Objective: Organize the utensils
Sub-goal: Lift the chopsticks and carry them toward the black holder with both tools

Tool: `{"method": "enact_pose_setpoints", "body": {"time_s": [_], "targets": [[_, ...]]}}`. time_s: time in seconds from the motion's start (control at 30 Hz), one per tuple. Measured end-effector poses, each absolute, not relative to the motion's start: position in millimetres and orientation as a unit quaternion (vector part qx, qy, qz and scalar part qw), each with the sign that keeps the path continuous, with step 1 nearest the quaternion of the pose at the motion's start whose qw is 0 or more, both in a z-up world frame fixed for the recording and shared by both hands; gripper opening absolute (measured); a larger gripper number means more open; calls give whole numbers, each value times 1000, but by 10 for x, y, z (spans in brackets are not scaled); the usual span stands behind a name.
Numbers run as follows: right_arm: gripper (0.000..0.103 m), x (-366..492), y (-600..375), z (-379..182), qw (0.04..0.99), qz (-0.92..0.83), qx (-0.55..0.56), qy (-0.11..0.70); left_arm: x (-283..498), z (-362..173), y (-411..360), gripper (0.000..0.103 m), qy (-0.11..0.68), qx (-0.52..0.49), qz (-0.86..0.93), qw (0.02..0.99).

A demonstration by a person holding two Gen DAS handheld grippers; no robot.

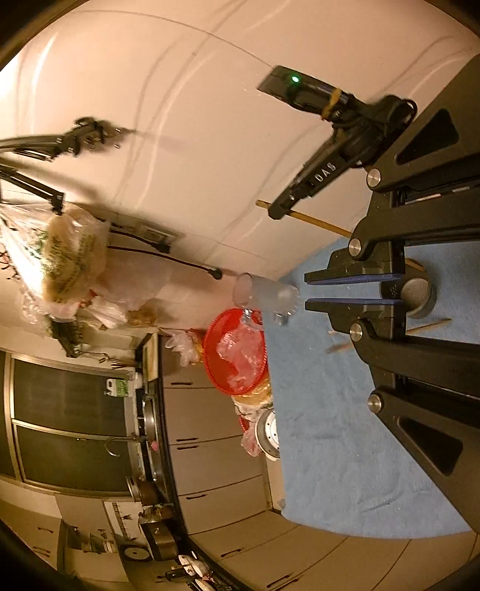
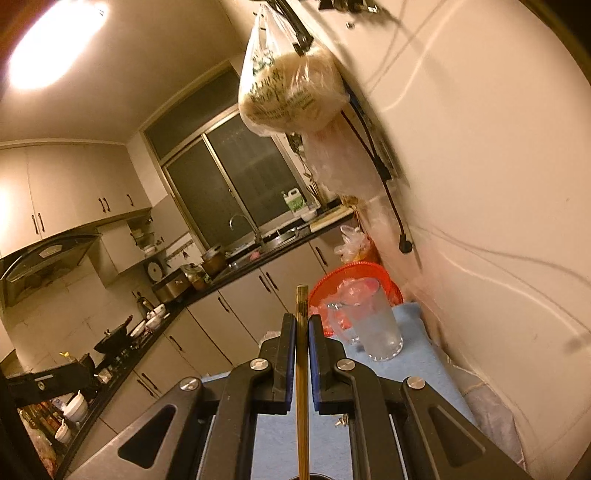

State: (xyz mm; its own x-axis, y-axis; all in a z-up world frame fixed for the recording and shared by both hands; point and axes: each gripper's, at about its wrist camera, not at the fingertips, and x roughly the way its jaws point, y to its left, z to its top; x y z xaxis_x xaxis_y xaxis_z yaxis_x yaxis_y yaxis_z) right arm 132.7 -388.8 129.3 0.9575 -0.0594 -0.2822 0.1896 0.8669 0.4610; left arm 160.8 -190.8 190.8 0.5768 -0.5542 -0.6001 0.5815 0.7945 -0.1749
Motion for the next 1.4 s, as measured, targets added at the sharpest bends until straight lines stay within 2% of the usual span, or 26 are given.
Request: {"method": "enact_pose_setpoints", "body": {"time_s": [0.07,0.17,0.2,0.37,0.6,0.87,0.93,0.97,1.0,1.17,1.4], "targets": [[7,1348,-3907,1248,956,-63,251,135,1647,1810,-1898,7,335,29,-315,888],[7,1323,-3906,1244,957,-59,248,135,1848,1564,-1832,23,368,32,-305,878],[7,1320,-3910,1247,958,-57,248,135,1957,1451,-1810,25,383,32,-302,872],[7,1315,-3912,1261,957,-45,251,140,2695,763,-1811,25,470,34,-243,848],[7,1375,-3896,1265,957,-34,246,147,3442,-230,-2210,25,575,27,-228,786],[7,1442,-3850,1284,960,-19,232,155,3727,-703,-2675,25,614,21,-208,761],[7,1454,-3840,1297,961,-16,228,154,3750,-815,-2734,22,619,27,-194,760],[7,1454,-3834,1299,962,-16,226,153,3742,-844,-2752,11,617,36,-187,763],[7,1448,-3829,1300,962,-15,225,152,3717,-839,-2767,8,605,48,-177,775],[7,1386,-3841,1321,963,-15,226,145,3547,-662,-2648,7,573,50,-181,797],[7,1224,-3764,1391,968,-34,216,121,3042,163,-2240,7,496,28,-207,843]]}}
